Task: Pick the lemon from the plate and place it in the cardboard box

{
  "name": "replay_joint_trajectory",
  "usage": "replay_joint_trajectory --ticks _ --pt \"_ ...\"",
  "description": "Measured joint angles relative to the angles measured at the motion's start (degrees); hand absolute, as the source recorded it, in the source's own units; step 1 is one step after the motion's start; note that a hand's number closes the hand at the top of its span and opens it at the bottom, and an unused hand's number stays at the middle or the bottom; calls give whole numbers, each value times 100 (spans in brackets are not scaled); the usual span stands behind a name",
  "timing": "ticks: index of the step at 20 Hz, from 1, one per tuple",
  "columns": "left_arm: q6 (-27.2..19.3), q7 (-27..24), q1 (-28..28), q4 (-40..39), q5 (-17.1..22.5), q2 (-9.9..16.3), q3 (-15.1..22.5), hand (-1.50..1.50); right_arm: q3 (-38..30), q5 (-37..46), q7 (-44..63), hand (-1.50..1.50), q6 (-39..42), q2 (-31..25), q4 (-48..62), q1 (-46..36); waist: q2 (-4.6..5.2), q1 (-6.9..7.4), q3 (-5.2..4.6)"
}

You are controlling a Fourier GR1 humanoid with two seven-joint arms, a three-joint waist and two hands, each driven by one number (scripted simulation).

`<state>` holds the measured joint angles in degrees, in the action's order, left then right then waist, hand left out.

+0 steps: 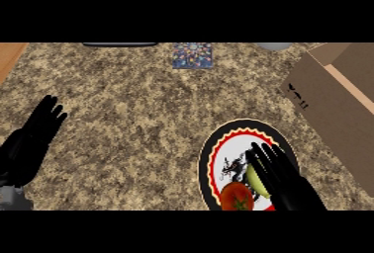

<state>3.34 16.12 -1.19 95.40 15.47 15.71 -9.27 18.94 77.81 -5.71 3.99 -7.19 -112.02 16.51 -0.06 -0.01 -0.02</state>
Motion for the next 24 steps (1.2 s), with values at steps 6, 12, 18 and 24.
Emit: replay_joint_trajectory --ticks 6,12,18,24 --pt "-7 -66 3 -51 -195 -180 6 0 -73 -48 28 -150 -51 1 279 -195 -11 -5 -15" --pt "58 -95 -62 -118 -242 -231 -73 0 -255 -141 -22 150 -153 3 625 -534 -30 -5 -44" --pt "203 -89 45 -20 -181 -218 -183 0 -205 -150 -270 150 -361 -59 717 -648 -31 -9 -46" --pt "244 -112 -149 -236 -234 -224 -242 0 -234 -156 -489 150 -631 -95 850 -751 -40 -19 -59"
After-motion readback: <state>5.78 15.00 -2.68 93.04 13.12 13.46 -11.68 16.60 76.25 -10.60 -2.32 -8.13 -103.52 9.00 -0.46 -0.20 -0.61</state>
